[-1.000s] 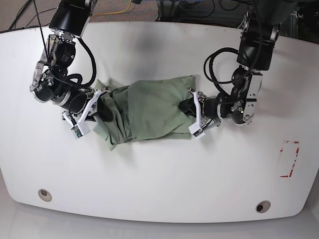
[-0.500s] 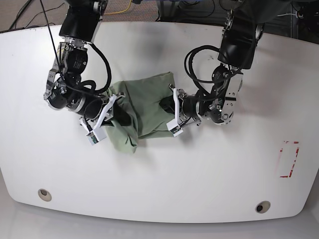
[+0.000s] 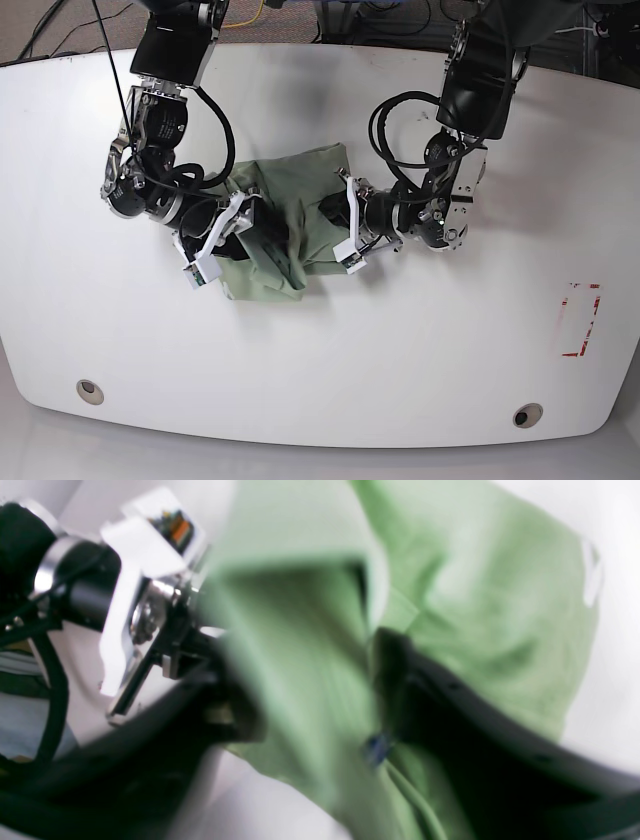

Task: Layout the t-shirt on the table in an organized manner, then fold the t-shirt properly
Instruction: 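Grasp the shirt bundle with both grippers and fold it into a square, then tuck and smooth the folded shirt edges with both grippers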

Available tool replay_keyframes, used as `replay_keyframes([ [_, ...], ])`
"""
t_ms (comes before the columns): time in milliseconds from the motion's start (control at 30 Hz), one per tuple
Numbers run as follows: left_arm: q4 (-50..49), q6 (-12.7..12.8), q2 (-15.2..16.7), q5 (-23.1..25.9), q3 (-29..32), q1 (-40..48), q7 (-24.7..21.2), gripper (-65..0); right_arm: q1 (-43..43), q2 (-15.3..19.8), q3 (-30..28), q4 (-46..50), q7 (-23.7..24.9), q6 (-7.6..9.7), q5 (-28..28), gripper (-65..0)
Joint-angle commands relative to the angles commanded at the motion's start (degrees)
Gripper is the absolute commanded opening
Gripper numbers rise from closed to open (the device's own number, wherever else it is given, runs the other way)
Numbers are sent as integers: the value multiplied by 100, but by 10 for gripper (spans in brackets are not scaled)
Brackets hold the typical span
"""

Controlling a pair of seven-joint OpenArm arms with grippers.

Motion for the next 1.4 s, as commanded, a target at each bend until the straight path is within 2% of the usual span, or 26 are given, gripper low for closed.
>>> replay_keyframes([
  [33,9,0,0,-9,-9,0,0,-607,0,0,-9,70,0,0,9,-62],
  [100,26,0,9,-9,-114,0,9,-607,-26,0,-9,237,-9,0,9,-6],
  [200,35,0,18,-79,-475,0,18,-607,-88,0,-9,554,-9,0,18,0],
  [300,35,0,26,-396,-774,-18,18,-607,-105,26,-9,730,-9,0,18,0],
  [533,624,0,-167,-1565,-1442,44,9,-607,-229,185,-9,756,-18,0,26,0],
  [633,897,0,-237,-2347,-1653,62,9,-607,-387,211,0,756,-18,0,26,0],
  [800,1266,0,-466,-3376,-2004,193,0,-607,-633,255,0,747,-18,0,9,0],
  [900,1530,0,-492,-3982,-2435,325,0,-607,-774,246,0,747,-18,0,0,0],
  [1000,1679,0,-695,-4527,-3112,422,-9,-607,-809,246,0,747,-18,0,-18,0],
  [1100,1670,0,-958,-4721,-3560,431,-9,-607,-765,264,0,738,0,0,-79,0],
  [1233,1670,0,-1336,-4712,-3938,448,-9,-606,-580,281,0,738,18,0,-413,0],
  [1300,1679,0,-1538,-4703,-3859,448,0,-606,-431,281,0,738,26,0,-686,0],
  [1400,1802,0,-1767,-4712,-3244,448,18,-606,-132,237,0,703,35,0,-1125,0],
])
